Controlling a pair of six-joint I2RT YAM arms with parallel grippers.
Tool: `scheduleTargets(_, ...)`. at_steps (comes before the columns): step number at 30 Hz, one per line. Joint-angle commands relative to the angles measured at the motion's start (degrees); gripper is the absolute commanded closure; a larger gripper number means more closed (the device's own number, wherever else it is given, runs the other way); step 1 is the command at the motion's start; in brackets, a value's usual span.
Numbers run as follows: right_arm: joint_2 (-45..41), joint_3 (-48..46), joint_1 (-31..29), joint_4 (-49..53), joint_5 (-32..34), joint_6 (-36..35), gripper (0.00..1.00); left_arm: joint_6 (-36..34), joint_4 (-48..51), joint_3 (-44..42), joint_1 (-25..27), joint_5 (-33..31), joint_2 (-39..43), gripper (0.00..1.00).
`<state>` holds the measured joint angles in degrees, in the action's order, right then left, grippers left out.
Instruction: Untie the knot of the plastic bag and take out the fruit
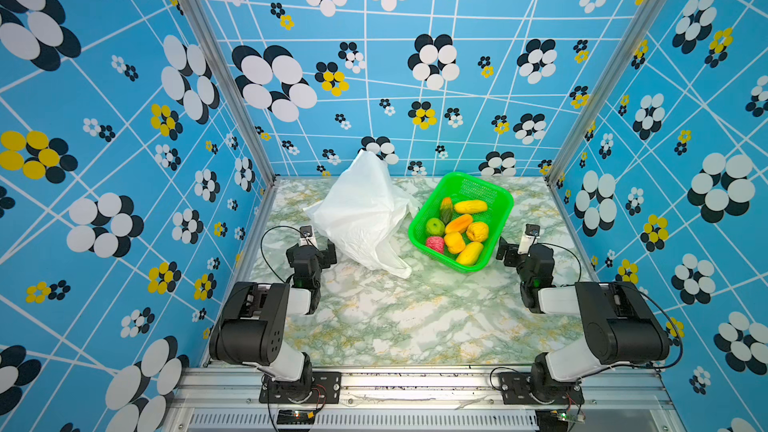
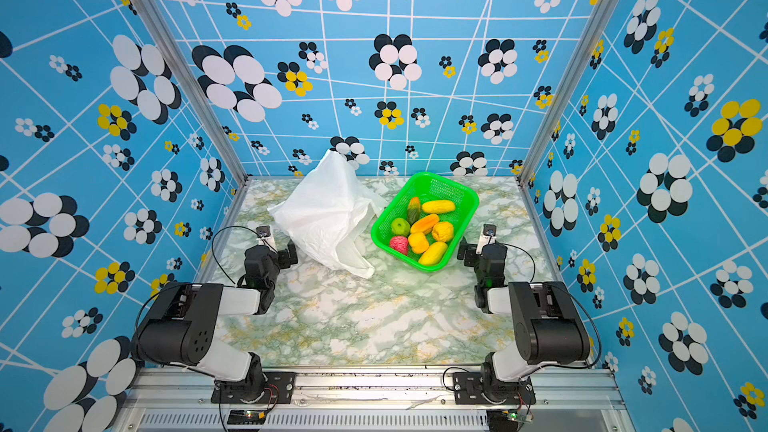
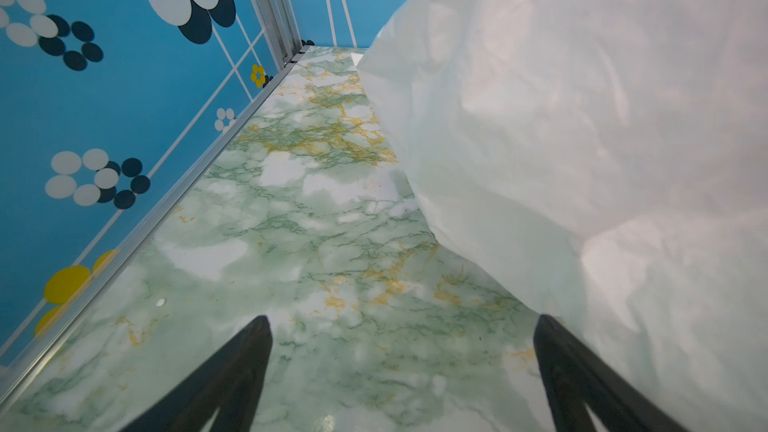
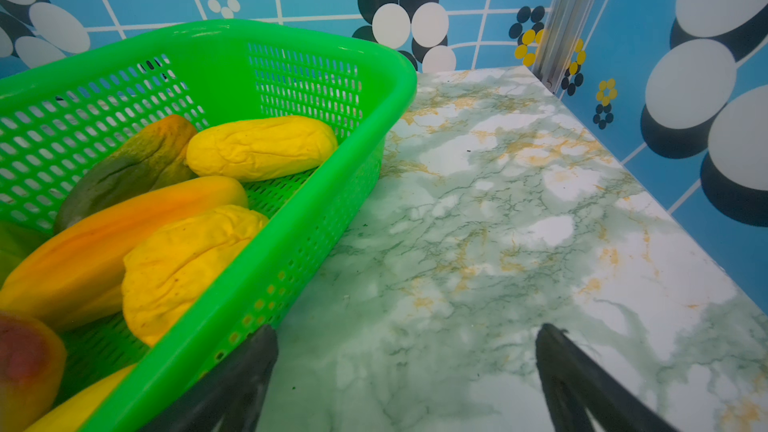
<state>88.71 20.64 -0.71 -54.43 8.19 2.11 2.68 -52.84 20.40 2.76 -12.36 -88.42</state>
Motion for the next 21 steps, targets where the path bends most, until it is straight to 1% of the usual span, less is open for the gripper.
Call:
scheduleTargets(1,0.44,1.01,0.14,0.81,-0.68,-0.47,0.01,-0.83,-1.65,0.25,0.22,0.52,0.0,0.01)
scheduleTargets(21,0.57,1.2,-0.07,1.18,-0.29,-0.67,0.01,-1.1,-1.69,0.59,0.49,0.31,-0.39,0.01)
